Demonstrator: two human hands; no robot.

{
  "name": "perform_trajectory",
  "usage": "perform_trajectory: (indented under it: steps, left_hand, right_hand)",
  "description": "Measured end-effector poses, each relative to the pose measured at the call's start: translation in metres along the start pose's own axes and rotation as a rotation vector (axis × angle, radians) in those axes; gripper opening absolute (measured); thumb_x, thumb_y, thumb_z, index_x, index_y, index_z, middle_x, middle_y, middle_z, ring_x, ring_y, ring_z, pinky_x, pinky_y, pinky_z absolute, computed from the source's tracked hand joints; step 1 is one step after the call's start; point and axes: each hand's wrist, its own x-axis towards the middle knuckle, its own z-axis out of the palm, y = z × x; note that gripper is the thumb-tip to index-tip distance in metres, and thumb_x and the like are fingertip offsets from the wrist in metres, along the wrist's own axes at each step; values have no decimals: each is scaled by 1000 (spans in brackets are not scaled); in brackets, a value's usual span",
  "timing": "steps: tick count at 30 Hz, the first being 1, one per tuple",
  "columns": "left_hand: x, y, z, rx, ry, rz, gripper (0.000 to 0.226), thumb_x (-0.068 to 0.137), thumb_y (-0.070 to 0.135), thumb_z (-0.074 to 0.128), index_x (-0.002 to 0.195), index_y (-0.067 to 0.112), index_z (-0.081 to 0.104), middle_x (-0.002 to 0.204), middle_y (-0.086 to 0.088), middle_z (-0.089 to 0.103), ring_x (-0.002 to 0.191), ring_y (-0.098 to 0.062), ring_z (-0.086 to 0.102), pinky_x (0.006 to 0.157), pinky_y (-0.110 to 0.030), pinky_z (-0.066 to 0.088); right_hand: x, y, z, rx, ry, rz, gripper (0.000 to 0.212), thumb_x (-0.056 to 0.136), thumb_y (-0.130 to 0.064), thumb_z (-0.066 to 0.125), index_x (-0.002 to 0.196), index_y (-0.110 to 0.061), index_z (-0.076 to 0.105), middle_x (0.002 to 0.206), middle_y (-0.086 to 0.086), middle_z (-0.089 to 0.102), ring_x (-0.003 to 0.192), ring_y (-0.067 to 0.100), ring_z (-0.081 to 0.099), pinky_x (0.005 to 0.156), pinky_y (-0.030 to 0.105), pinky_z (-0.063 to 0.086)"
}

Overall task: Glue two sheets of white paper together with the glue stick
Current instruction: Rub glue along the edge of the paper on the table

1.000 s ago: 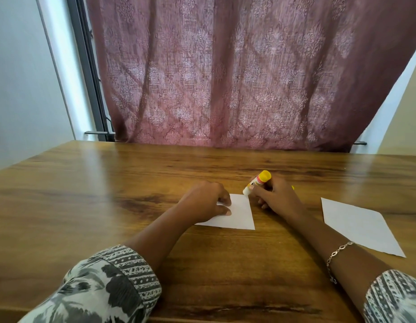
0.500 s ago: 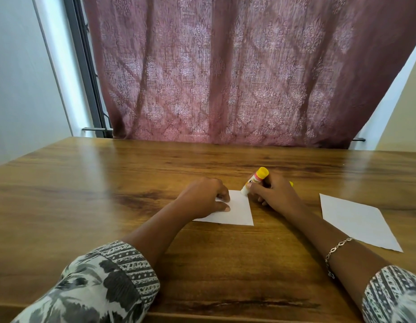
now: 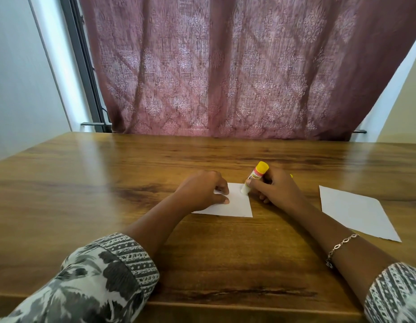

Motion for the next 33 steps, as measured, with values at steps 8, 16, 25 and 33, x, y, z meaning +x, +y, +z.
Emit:
perform_trajectory:
  steps: [8, 16, 25, 33]
  left_hand:
    - [0, -1, 0, -1, 8, 2, 29, 84, 26, 61, 111, 15, 64, 120, -3, 61, 106, -17, 55, 87, -30, 46]
    - [0, -1, 1, -9, 9, 6, 29, 84, 25, 60, 111, 14, 63, 121, -3, 61, 106, -17, 54, 81, -24, 42]
    - [-1, -2, 1, 19, 13, 11, 29, 83, 28, 61, 109, 16, 64, 118, -2, 62, 104, -17, 55, 86, -33, 47]
    - [0, -1, 1, 9, 15, 7, 29, 84, 28, 61, 110, 15, 64, 119, -2, 61, 104, -17, 54, 83, -28, 44]
  right_hand:
    - [-10, -8, -3, -58, -14, -86, 22, 82, -28, 60, 89, -7, 61, 86, 15, 66, 79, 29, 60, 74, 45, 51]
    - [-18, -13, -5, -68, -18, -132, 22, 81, -29, 62, 88, -8, 62, 85, 12, 65, 79, 27, 58, 71, 43, 48]
    - [-22, -12, -7, 14, -57, -136, 15, 77, -25, 67, 74, -12, 60, 66, 0, 56, 61, 14, 46, 58, 32, 36]
    - [-24, -15, -7, 14, -102, -134, 17, 76, -24, 67, 76, -9, 60, 72, 9, 60, 67, 22, 51, 62, 37, 41]
